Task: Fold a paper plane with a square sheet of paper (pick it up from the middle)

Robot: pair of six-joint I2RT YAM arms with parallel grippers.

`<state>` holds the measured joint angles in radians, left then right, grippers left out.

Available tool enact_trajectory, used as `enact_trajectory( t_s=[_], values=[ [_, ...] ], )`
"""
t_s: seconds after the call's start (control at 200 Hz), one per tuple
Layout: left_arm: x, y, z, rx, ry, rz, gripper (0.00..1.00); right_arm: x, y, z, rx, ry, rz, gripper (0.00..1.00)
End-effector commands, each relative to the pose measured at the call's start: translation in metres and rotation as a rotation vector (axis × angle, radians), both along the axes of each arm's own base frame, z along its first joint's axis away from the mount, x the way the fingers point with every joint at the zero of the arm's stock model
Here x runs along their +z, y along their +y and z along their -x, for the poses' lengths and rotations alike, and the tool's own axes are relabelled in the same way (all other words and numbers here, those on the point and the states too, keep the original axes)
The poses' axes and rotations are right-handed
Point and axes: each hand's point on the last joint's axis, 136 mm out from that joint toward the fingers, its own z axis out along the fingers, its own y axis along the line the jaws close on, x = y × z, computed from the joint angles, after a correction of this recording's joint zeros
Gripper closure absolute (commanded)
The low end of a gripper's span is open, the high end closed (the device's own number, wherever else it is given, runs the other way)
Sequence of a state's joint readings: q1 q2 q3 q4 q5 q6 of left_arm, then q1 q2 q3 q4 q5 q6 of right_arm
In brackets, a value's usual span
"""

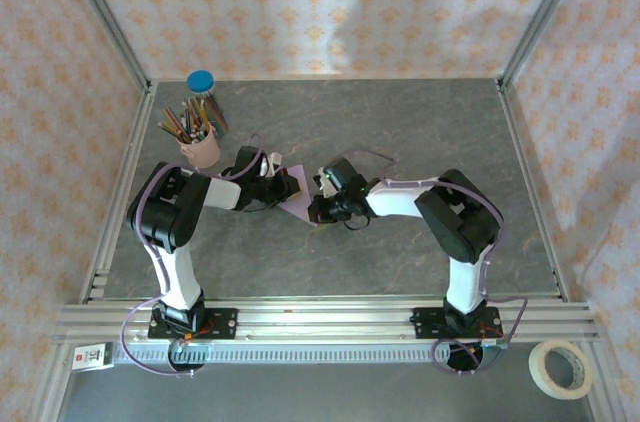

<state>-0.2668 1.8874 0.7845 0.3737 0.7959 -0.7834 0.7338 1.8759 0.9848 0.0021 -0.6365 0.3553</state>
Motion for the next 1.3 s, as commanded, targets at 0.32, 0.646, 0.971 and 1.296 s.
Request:
enact_trajectory(
  t_s=[0.32, 0.646, 0.971, 1.296],
  values=[
    [-0.079, 0.035, 0.045, 0.06, 0.237, -0.212, 0.94, -0.009, -0.02, 0.037, 0.031, 0.106, 0.067, 0.95],
    [-0.078, 0.034, 0.044, 0.058, 0.235, -0.21, 0.95, -0.019, -0.027, 0.044, 0.045, 0.124, 0.114, 0.95],
    [-0.077, 0.033, 0.044, 0.055, 0.234, -0.206, 0.94, 0.034, -0.003, 0.008, 0.014, -0.065, -0.001, 0.94],
    [-0.078, 0.033, 0.045, 0.051, 0.239, -0.207, 0.95, 0.02, 0.015, -0.026, -0.037, -0.093, 0.035, 0.97]
  ],
)
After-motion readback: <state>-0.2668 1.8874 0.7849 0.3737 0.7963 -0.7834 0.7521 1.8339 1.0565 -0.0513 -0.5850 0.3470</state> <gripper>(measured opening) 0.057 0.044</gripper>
